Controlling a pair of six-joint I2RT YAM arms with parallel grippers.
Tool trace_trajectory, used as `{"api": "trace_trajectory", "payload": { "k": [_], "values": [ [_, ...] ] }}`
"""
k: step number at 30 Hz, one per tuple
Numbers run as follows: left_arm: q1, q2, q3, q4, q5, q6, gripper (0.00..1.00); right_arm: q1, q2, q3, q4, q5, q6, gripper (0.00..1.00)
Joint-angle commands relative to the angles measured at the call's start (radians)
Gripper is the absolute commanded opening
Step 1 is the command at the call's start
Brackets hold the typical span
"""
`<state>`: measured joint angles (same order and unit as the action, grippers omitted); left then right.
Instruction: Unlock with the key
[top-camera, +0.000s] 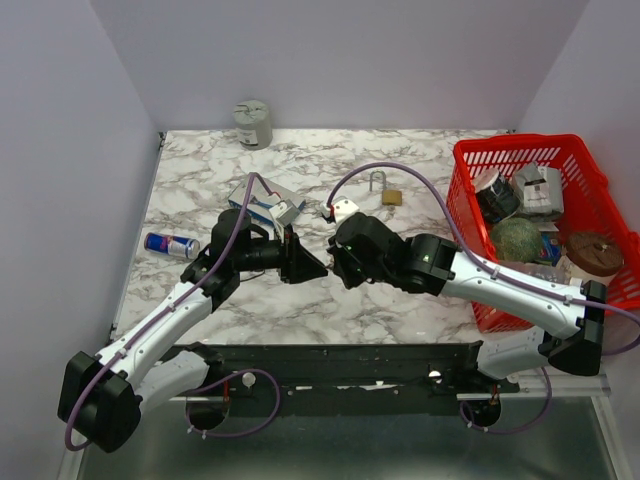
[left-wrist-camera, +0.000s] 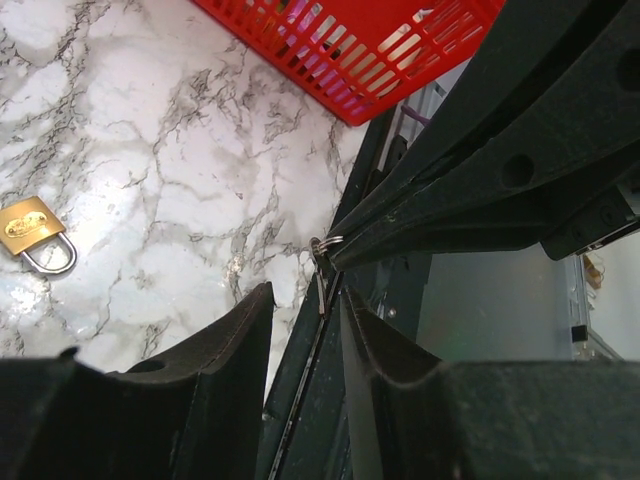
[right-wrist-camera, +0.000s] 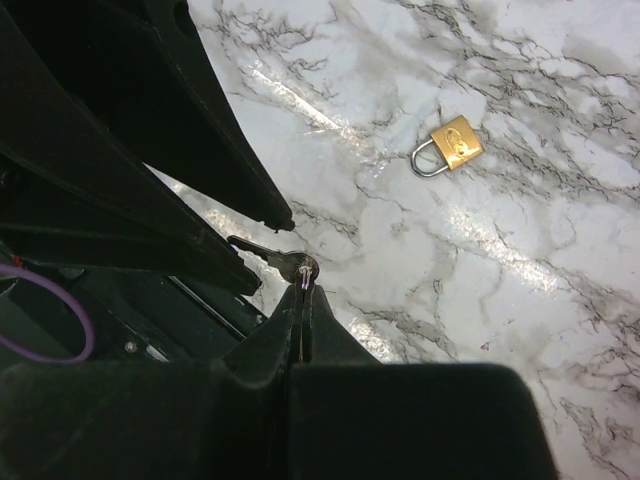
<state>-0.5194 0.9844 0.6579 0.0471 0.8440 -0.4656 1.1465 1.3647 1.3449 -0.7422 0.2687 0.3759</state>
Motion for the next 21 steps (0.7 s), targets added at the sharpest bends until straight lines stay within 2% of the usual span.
{"api": "trace_trajectory", "payload": {
  "k": [1,5,11,12,14,15,17,18,20,21],
  "values": [
    [-0.007,-0.006,-0.004,0.037,0.012,-0.008,0.42,0.012,-0.016,-0.010,0.009,0.018,-0.005,0.01],
    [-0.005,-0.013,-0.009,0.040,0.001,-0.007,0.45,0.016,-0.009,-0.007,0.007,0.018,-0.009,0.01],
    [-0.007,0.003,-0.011,0.043,0.003,-0.010,0.26,0.021,-0.010,-0.007,0.014,0.014,-0.015,0.01],
    [-0.007,0.002,-0.012,0.043,0.004,-0.008,0.16,0.021,-0.010,-0.009,0.014,0.010,-0.017,0.01],
    [-0.007,-0.004,-0.012,0.043,0.004,0.002,0.08,0.021,-0.015,-0.021,0.023,0.004,-0.015,0.01],
    [-0.007,-0.007,-0.015,0.046,0.006,0.004,0.00,0.021,-0.022,-0.027,0.030,0.007,0.001,0.01],
    [-0.007,-0.015,-0.018,0.059,0.023,0.007,0.00,0.019,-0.039,-0.052,0.046,0.023,0.011,0.03],
    [-0.008,-0.016,-0.023,0.063,0.030,0.008,0.00,0.021,-0.065,-0.065,0.052,0.032,0.012,0.16],
    [-0.010,-0.024,-0.026,0.077,0.043,0.008,0.00,0.019,-0.101,-0.087,0.075,0.050,0.012,0.35],
    [-0.013,-0.026,-0.027,0.077,0.046,0.013,0.00,0.016,-0.125,-0.117,0.082,0.049,0.012,0.54]
  ]
}}
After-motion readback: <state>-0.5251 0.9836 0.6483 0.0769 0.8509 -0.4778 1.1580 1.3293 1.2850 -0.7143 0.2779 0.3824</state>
